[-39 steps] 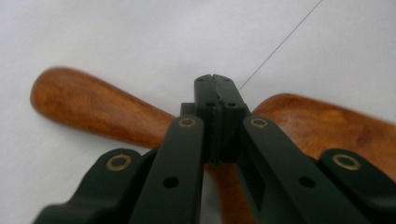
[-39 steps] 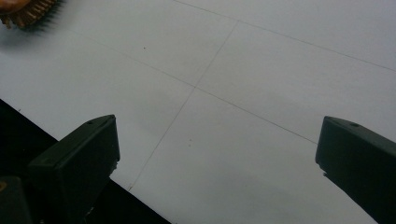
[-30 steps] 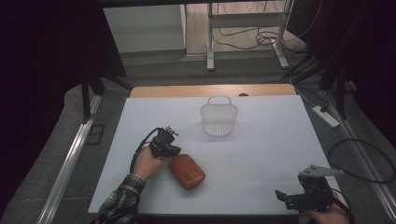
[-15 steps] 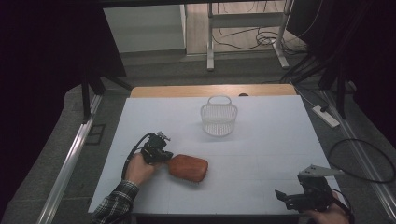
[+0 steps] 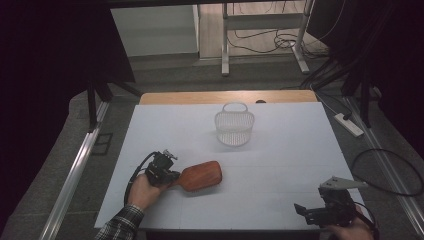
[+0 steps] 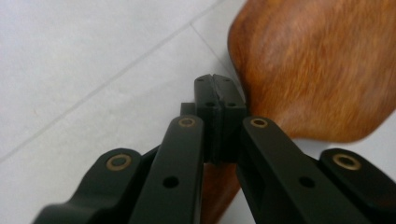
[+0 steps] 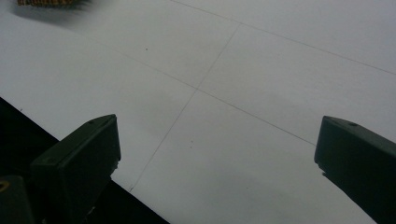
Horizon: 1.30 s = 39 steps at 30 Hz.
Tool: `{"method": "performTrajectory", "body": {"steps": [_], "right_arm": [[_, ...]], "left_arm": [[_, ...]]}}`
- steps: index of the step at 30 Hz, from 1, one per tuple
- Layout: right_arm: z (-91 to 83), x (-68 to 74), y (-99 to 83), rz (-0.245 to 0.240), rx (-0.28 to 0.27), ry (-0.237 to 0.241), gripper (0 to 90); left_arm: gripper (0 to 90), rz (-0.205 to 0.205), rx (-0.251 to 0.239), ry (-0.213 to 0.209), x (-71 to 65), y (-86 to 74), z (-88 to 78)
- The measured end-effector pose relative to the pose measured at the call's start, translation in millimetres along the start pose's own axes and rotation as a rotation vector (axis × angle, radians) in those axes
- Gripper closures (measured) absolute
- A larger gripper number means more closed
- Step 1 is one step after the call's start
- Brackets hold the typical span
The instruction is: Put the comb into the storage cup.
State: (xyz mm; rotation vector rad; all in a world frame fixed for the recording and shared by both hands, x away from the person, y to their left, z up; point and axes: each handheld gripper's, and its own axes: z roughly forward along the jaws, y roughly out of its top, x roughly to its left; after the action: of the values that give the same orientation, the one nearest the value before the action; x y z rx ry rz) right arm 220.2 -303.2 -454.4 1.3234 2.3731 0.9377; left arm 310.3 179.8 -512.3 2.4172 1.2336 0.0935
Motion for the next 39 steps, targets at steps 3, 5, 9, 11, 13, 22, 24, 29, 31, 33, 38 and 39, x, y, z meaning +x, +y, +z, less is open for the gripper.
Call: {"method": "performTrajectory", "body": {"steps": [3,5,9,11,13,22,24,29,31,33,38,39], "right_arm": [[0.0,0.3,0.1,-0.002,0.000,-0.001,0.3],[0.0,0.4,0.1,-0.002,0.000,0.000,0.3],[0.1,0.4,0.2,-0.004,0.001,0.001,0.3],[0.3,0.6,0.3,-0.005,0.001,0.002,0.3],[0.4,0.6,0.4,-0.006,0.001,0.002,0.4],[0.6,1.0,0.6,-0.010,0.003,0.003,0.4],[0.7,1.0,0.7,-0.012,0.003,0.003,0.4],[0.7,1.0,0.8,-0.013,0.005,0.002,0.5],[0.8,1.1,0.8,-0.012,0.006,0.002,0.5],[1.0,1.3,0.9,-0.012,0.006,0.002,0.5],[1.2,1.5,1.1,-0.014,0.009,0.001,0.5],[1.2,1.5,1.1,-0.013,0.009,0.001,0.5]], "left_arm": [[89.2,-0.008,0.006,-0.002,-3.8,-5.1,-1.5],[89.2,-0.014,0.009,-0.008,-5.8,-8.5,-2.4],[89.2,-0.024,0.006,-0.017,-9.2,-13.8,-4.7],[89.2,-0.035,0.003,-0.022,-11.2,-17.0,-6.4],[89.2,-0.043,-0.001,-0.027,-12.2,-19.0,-7.4],[89.2,-0.048,0.004,-0.043,-23.1,-26.2,-9.1],[89.2,-0.046,0.007,-0.047,-26.2,-27.3,-9.2],[89.2,-0.051,0.011,-0.048,-31.3,-29.3,-9.4],[89.2,-0.052,0.013,-0.048,-33.5,-30.3,-9.4],[89.2,-0.054,0.018,-0.052,-37.0,-31.4,-8.9],[89.2,-0.053,0.029,-0.062,-42.2,-32.1,-6.5],[89.2,-0.053,0.030,-0.062,-42.5,-32.2,-6.3]]}}
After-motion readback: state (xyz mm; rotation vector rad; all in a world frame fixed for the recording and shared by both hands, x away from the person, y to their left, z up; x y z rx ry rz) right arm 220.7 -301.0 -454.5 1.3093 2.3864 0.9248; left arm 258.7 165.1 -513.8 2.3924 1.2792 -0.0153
